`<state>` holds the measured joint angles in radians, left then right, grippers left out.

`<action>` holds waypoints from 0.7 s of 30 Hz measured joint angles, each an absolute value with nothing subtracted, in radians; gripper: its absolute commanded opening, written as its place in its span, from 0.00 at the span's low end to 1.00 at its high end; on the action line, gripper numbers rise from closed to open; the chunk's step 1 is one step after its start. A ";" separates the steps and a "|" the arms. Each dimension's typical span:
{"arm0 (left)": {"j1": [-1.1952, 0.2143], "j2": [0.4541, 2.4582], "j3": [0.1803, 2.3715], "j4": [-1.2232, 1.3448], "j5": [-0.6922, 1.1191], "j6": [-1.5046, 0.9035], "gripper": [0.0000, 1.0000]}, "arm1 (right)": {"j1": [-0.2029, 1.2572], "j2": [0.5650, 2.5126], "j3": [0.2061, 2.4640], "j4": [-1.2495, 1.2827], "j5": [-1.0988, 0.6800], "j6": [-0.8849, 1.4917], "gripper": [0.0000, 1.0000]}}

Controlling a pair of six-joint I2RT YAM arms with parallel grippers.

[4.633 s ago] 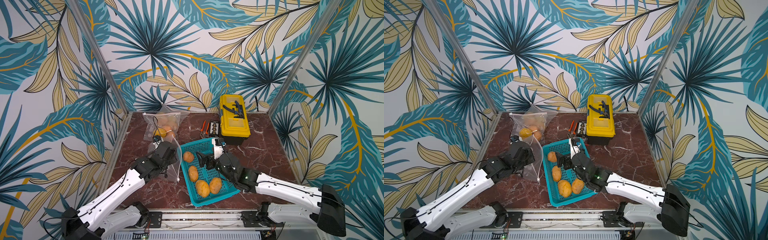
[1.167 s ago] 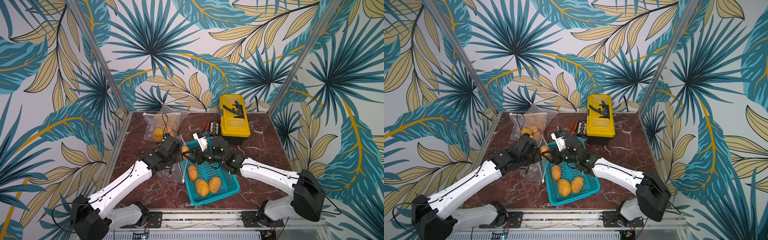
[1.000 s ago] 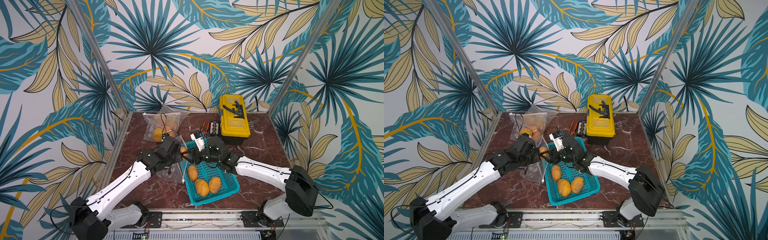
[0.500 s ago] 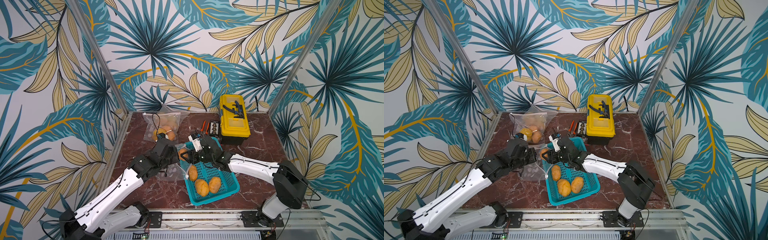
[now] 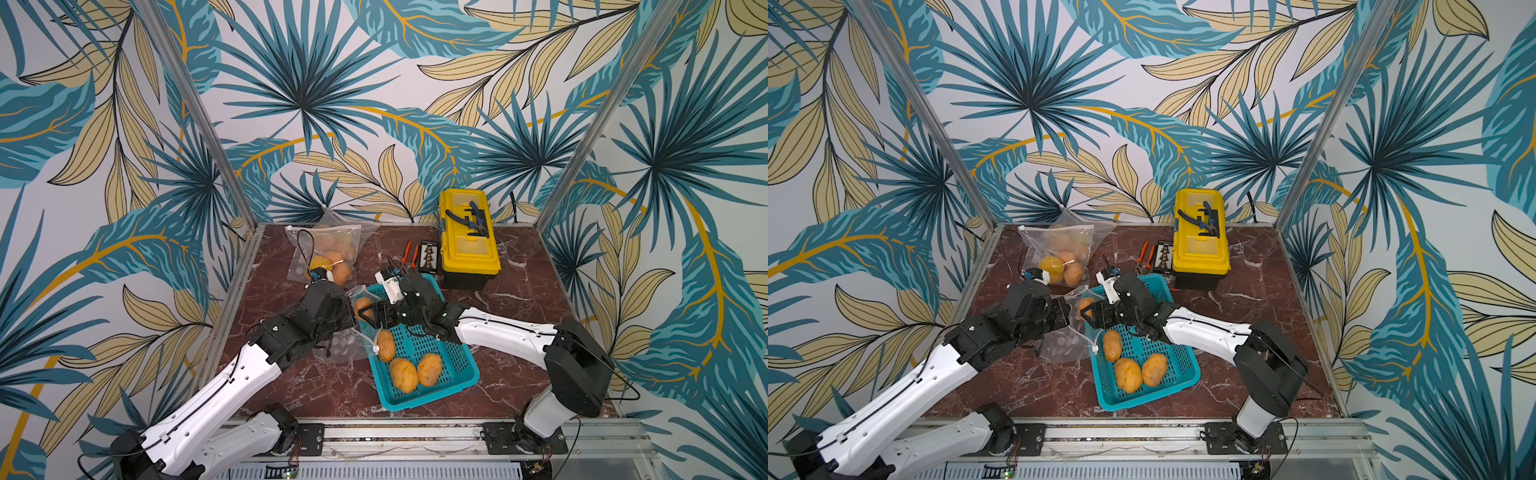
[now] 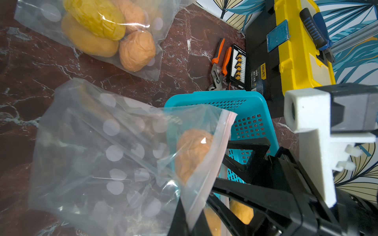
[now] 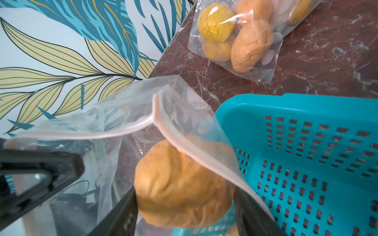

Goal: Put the potatoes into a zipper bag and zip it
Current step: Place the potato into the zipper food storage bag.

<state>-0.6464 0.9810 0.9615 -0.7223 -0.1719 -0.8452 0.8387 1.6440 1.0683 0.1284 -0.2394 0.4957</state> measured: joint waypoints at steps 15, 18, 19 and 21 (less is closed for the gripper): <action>-0.646 0.899 0.907 -0.810 -0.289 -0.952 0.00 | 0.847 1.601 1.110 0.110 -0.271 0.485 0.89; -0.646 0.851 0.907 -0.853 -0.331 -0.983 0.00 | 0.852 1.607 1.116 0.110 -0.274 0.485 0.89; -0.646 0.841 0.907 -0.864 -0.343 -0.990 0.00 | 0.854 1.608 1.116 0.109 -0.274 0.484 0.89; -0.646 0.831 0.907 -0.886 -0.368 -1.004 0.00 | 0.857 1.609 1.116 0.102 -0.269 0.479 0.89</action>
<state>-0.6464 0.8307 0.9073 -0.8856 -0.3676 -1.0039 0.8570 1.6089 1.1160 0.1020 -0.2687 0.4793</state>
